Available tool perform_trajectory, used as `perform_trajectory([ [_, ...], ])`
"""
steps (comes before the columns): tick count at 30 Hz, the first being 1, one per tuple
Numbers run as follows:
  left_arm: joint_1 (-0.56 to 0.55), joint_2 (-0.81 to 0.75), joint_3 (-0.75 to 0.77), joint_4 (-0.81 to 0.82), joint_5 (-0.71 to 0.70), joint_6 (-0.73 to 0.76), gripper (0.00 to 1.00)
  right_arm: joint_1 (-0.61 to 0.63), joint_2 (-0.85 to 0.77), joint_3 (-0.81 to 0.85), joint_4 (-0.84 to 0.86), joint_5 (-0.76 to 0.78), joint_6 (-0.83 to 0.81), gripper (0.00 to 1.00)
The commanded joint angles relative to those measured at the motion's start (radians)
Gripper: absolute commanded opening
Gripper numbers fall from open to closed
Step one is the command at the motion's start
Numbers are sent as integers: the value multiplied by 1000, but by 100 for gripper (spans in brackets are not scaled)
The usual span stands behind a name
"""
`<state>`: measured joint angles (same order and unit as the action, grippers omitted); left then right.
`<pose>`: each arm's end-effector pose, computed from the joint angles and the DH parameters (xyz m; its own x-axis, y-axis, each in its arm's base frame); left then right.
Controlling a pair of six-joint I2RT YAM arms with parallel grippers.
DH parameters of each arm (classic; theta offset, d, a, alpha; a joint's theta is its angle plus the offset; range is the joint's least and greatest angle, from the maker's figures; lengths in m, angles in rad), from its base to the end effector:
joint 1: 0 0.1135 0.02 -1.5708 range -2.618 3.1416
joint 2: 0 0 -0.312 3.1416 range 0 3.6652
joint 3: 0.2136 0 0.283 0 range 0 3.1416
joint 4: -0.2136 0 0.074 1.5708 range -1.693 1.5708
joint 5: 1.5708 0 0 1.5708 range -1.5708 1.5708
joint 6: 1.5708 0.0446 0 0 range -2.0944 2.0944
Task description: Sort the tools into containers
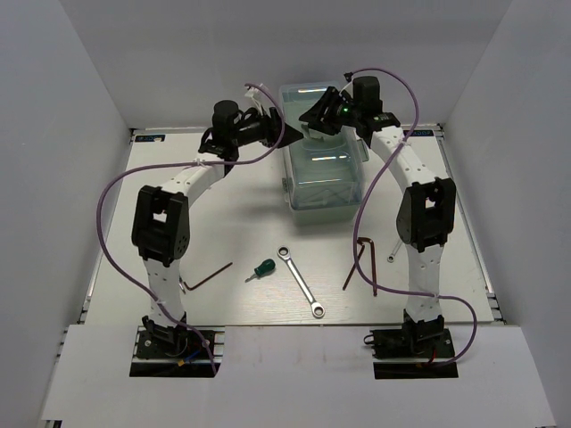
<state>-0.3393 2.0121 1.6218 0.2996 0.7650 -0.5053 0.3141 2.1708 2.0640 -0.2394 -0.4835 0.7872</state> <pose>0.4967 -0.2081 0.3362 -0.5058 -0.1918 -0.8411 0.7378 0.4090 -0.5370 0.5493 0.2002 0.3627 -0.7162 0.4268 -0.5522 -0.2580 0.5733 0.7777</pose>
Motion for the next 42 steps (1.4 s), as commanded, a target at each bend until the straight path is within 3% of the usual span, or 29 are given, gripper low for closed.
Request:
perform_trajectory([
  [1,-10,11,64,-22,-23,10,77,3,1,2,54,-70,37,51],
  [10,-38,91,183,-105,-105,10,77,2,0,-5,69,-95,52,51],
  [23,-89,188,377,-413,-243,30,75,2,1,-5,78,-106,41,49],
  [27,-98,197,388,-464,-268,30,72,-6,-11,4,49,-89,-11,72],
  [29,-107,197,388,-475,-277,30,71,-12,-23,30,5,-60,-83,74],
  [33,-107,206,397,-496,-296,30,68,-30,-92,85,-142,78,-258,73],
  [36,-116,215,408,-511,-311,19,63,-33,-202,61,-244,369,-483,63],
  [38,-116,226,418,-545,-343,10,60,-30,-267,-50,-226,668,-593,56],
  [39,-116,226,418,-545,-343,10,58,-47,-305,-91,-154,742,-659,56],
  [42,-116,226,418,-556,-366,-13,51,-113,-356,-266,-112,734,-700,56],
])
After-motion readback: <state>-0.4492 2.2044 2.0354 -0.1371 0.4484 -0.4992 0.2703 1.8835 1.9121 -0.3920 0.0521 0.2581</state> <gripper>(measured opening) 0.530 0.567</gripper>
